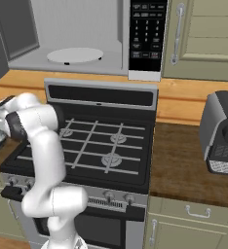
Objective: Open the microwave, place the bowl with waffle inside the microwave, then close the microwave door and turn it on.
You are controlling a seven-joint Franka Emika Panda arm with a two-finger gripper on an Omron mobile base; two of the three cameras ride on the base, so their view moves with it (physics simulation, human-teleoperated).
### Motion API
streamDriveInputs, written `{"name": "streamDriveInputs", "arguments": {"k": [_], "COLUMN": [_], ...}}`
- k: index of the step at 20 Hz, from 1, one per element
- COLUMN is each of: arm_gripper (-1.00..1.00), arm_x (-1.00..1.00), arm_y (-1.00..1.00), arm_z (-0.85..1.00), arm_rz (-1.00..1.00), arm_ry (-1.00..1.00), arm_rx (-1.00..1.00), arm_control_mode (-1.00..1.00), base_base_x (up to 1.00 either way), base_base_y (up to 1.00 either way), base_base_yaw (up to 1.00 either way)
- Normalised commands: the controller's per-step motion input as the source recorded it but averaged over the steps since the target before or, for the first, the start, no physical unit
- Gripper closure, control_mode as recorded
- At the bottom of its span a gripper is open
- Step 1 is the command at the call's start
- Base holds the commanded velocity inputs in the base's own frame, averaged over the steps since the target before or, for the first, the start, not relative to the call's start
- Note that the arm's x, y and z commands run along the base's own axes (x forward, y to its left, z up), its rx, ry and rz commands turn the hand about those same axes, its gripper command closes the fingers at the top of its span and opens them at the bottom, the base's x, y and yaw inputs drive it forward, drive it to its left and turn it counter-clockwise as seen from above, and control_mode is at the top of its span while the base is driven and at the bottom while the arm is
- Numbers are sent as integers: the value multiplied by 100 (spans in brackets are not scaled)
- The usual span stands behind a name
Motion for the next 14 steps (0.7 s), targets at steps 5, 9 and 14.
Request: {"name": "streamDriveInputs", "arguments": {"k": [5, 9, 14], "arm_gripper": [100, 100, 100], "arm_x": [-13, 0, -1], "arm_y": [-71, -61, -61], "arm_z": [43, 67, 87], "arm_rz": [-7, -5, -3], "arm_ry": [-22, -18, -10], "arm_rx": [0, 0, 2], "arm_control_mode": [-100, -100, -100], "base_base_x": [0, 0, 0], "base_base_y": [0, 0, 0], "base_base_yaw": [0, 0, 0]}}
